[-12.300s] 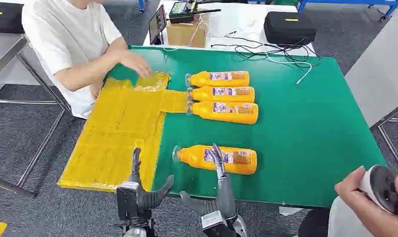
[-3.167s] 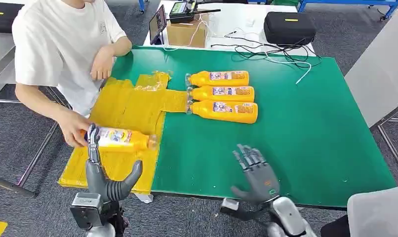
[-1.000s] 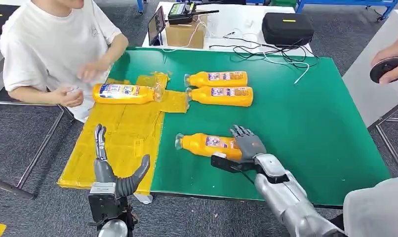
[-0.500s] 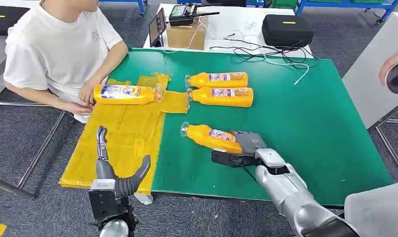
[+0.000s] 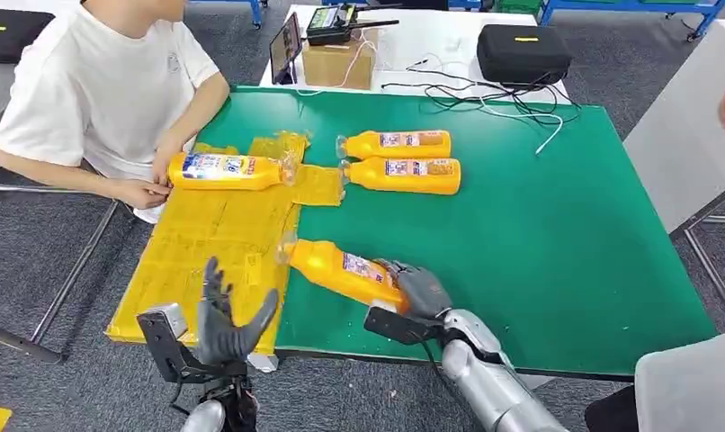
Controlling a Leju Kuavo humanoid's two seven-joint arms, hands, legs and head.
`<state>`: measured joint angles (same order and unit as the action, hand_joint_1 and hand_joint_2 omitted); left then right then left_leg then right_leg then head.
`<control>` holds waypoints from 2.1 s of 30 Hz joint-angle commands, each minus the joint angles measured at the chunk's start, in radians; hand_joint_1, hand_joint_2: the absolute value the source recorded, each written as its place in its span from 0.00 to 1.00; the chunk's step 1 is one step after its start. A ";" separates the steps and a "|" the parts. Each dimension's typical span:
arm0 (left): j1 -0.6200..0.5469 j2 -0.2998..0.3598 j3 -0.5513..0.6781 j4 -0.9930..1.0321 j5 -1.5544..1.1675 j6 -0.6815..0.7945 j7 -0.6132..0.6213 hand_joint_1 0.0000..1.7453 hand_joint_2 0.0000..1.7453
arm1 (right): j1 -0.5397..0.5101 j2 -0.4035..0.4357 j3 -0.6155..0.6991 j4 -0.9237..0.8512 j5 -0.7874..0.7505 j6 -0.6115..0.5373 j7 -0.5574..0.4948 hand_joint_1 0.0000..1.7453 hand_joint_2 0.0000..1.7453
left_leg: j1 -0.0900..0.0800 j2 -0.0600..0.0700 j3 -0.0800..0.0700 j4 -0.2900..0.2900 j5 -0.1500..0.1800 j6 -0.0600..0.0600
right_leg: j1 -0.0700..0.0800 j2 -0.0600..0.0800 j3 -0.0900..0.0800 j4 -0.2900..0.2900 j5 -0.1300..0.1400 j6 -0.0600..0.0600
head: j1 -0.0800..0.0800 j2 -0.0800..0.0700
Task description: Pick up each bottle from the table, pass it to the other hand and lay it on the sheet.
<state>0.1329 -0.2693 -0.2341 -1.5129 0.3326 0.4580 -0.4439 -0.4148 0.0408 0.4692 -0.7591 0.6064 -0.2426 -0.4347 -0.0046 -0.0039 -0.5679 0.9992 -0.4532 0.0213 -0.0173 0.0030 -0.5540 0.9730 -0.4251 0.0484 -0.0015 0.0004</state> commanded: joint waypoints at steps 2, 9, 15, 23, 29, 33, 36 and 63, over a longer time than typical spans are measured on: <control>-0.045 0.110 -0.140 0.012 0.043 -0.116 -0.086 0.00 1.00 | 0.068 0.074 -0.069 -0.278 -0.220 -0.070 -0.102 1.00 1.00 | 0.000 0.002 -0.003 0.001 -0.002 -0.002 | 0.001 0.001 -0.005 0.001 0.000 -0.004 | 0.000 0.000; -0.056 0.182 -0.281 0.073 0.036 -0.318 -0.108 0.00 1.00 | 0.093 0.067 -0.003 -0.321 -0.251 -0.076 -0.131 1.00 1.00 | 0.000 -0.001 -0.005 -0.001 0.000 -0.002 | 0.000 -0.002 -0.006 -0.001 0.001 -0.003 | 0.000 0.000; -0.071 0.169 -0.275 0.088 0.058 -0.385 -0.093 0.00 1.00 | 0.111 0.086 0.117 -0.306 -0.249 0.017 -0.173 1.00 1.00 | 0.000 0.001 -0.006 -0.001 0.000 -0.001 | 0.000 -0.001 -0.007 -0.001 0.001 -0.003 | 0.000 0.000; -0.089 0.142 -0.238 0.066 0.098 -0.422 -0.091 0.00 1.00 | 0.116 0.078 0.284 -0.319 -0.097 -0.072 -0.206 1.00 1.00 | 0.000 0.001 -0.006 0.000 -0.001 -0.001 | 0.000 0.000 -0.007 -0.001 0.001 -0.003 | 0.000 0.000; -0.080 0.120 -0.190 0.004 0.140 -0.453 -0.109 0.00 1.00 | 0.091 0.080 0.357 -0.259 -0.121 -0.025 -0.219 1.00 1.00 | 0.001 0.000 -0.006 0.000 -0.001 -0.001 | 0.001 -0.001 -0.007 -0.001 0.001 -0.003 | -0.001 0.000; -0.079 0.112 -0.174 -0.018 0.151 -0.454 -0.118 0.00 1.00 | 0.090 0.084 0.368 -0.239 -0.147 0.002 -0.245 1.00 1.00 | 0.001 0.000 -0.007 0.000 -0.001 -0.001 | 0.001 -0.002 -0.007 -0.001 0.001 -0.003 | 0.001 0.000; -0.079 0.112 -0.174 -0.018 0.151 -0.454 -0.118 0.00 1.00 | 0.090 0.084 0.368 -0.239 -0.147 0.002 -0.245 1.00 1.00 | 0.001 -0.001 -0.006 0.000 -0.001 -0.002 | 0.002 -0.003 -0.006 -0.001 0.000 -0.004 | 0.001 0.000; -0.103 0.049 -0.071 0.025 0.090 -0.194 -0.092 1.00 1.00 | 0.234 0.037 0.235 -0.334 -0.270 -0.001 -0.263 0.00 0.00 | 0.000 -0.005 -0.008 -0.001 0.001 -0.001 | 0.001 -0.007 -0.008 -0.002 0.000 -0.003 | 0.000 0.000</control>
<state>0.1255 -0.1697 -0.3422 -1.5648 0.5804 0.0459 -0.5310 -0.2663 0.1362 0.7480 -1.0533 0.3395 -0.1927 -0.6840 -0.0050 -0.0034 -0.5768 0.9994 -0.4535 0.0212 -0.0176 0.0023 -0.5646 0.9727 -0.4243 0.0466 -0.0011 0.0000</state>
